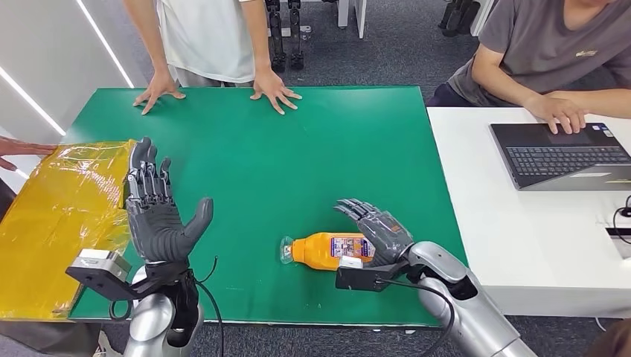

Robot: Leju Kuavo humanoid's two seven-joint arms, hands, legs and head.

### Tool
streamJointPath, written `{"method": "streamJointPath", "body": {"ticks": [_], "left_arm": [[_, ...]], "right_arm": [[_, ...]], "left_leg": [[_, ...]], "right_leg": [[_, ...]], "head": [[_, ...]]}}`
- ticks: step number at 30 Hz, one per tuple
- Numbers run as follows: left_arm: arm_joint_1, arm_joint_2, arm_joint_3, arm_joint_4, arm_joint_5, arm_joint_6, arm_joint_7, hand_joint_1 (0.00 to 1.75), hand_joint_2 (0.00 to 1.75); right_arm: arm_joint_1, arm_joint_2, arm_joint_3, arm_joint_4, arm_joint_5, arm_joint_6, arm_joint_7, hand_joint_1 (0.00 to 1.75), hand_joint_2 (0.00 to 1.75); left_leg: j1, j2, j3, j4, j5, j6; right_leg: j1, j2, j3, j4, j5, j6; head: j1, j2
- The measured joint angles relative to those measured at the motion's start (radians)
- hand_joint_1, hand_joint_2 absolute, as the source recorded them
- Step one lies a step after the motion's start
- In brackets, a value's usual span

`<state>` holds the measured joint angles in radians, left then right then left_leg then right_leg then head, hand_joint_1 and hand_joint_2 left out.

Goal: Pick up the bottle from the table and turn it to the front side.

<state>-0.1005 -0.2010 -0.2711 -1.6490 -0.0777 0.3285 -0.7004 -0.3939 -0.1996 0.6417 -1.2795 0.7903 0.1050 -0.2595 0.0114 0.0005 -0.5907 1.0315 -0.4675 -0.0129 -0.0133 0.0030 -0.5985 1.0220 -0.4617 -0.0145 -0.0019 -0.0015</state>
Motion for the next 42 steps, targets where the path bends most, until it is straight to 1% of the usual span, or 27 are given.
{"method": "streamJointPath", "body": {"ticks": [6,13,22,28,42], "left_arm": [[-0.006,0.001,-0.005,0.011,0.005,0.001,0.000,0.00,1.75],[-0.007,0.009,-0.022,0.014,0.022,0.034,0.000,0.00,1.75],[-0.006,0.023,-0.038,0.014,0.042,0.064,0.000,0.00,1.75],[-0.006,0.028,-0.048,0.014,0.051,0.067,0.000,0.00,1.75],[-0.005,0.030,-0.050,0.014,0.059,0.064,0.000,0.00,1.75]], "right_arm": [[-0.057,-0.029,0.023,0.073,-0.025,0.028,-0.005,0.00,1.75],[-0.132,-0.029,0.064,0.182,-0.021,0.029,-0.004,0.00,1.75],[-0.265,0.010,0.126,0.371,-0.064,0.075,-0.057,0.00,1.75],[-0.330,0.033,0.158,0.469,-0.090,0.120,-0.077,0.00,1.75],[-0.408,0.050,0.227,0.601,-0.109,0.167,-0.076,0.00,1.75]], "left_leg": [[0.000,0.000,0.000,0.000,0.000,0.000],[0.000,0.000,0.000,0.000,0.000,0.000],[0.000,0.000,0.000,0.000,0.000,0.000],[0.000,0.000,0.000,0.000,0.000,0.000],[0.000,0.000,0.000,0.001,0.000,0.000]], "right_leg": [[0.000,0.000,0.000,0.000,0.000,0.000],[0.000,0.000,0.000,0.000,0.000,0.000],[0.000,0.000,0.000,0.001,0.000,0.000],[0.000,0.000,0.000,0.000,0.000,0.000],[0.000,0.000,0.000,0.001,0.000,0.000]], "head": [[0.000,0.000],[0.000,0.000],[0.000,0.000],[0.000,0.000],[0.000,0.000]]}}
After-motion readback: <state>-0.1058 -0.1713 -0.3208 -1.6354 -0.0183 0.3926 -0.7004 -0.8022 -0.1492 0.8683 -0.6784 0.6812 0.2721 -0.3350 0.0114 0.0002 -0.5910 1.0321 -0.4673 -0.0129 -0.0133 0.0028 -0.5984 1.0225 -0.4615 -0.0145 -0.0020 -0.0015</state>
